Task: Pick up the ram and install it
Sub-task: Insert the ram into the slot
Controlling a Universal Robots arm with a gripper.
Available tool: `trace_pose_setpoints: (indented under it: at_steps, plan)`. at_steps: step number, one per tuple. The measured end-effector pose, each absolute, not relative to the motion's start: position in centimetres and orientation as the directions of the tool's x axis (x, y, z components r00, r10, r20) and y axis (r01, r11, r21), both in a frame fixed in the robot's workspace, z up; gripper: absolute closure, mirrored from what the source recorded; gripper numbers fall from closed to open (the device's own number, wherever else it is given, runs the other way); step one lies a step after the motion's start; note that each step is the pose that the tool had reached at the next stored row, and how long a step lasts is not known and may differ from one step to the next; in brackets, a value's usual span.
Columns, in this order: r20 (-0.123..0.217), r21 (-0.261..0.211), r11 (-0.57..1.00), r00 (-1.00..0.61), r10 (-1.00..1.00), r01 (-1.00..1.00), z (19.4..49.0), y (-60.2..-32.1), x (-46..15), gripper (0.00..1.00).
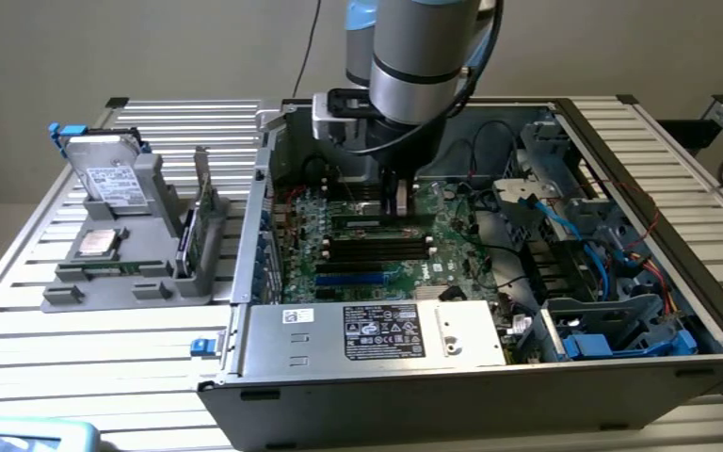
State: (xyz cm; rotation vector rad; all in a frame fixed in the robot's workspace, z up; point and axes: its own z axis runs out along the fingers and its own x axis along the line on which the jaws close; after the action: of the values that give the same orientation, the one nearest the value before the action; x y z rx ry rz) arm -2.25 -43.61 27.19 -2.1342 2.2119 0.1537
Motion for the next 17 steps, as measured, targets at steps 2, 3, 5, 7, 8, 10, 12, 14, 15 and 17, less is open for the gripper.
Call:
trace_pose_setpoints:
  at_steps: [2, 3, 5, 7, 8, 10, 12, 14, 15, 17]
  plan:
    - [-0.115, 0.027, 0.034, -0.037, -0.993, -0.999, 26.8, -43.6, -2.2, 0.85]
    - [-0.115, 0.027, 0.034, -0.037, -0.993, -0.999, 26.6, -43.6, -2.2, 0.85]
    - [-0.115, 0.027, 0.034, -0.037, -0.993, -0.999, 26.3, -43.6, -2.2, 0.85]
    - [-0.115, 0.027, 0.034, -0.037, -0.993, -0.999, 25.9, -43.6, -2.2, 0.85]
    - [-0.115, 0.027, 0.034, -0.037, -0.993, -0.999, 25.7, -43.6, -2.2, 0.85]
    - [-0.115, 0.027, 0.034, -0.037, -0.993, -0.999, 25.4, -43.5, -2.2, 0.85]
    - [-0.115, 0.027, 0.034, -0.037, -0.993, -0.999, 25.0, -43.5, -2.2, 0.85]
    - [-0.115, 0.027, 0.034, -0.037, -0.993, -0.999, 24.6, -43.4, -2.2, 0.85]
    - [-0.115, 0.027, 0.034, -0.037, -0.993, -0.999, 24.5, -43.4, -2.2, 0.85]
    - [-0.115, 0.027, 0.034, -0.037, -0.993, -0.999, 24.1, -43.3, -2.2, 0.85]
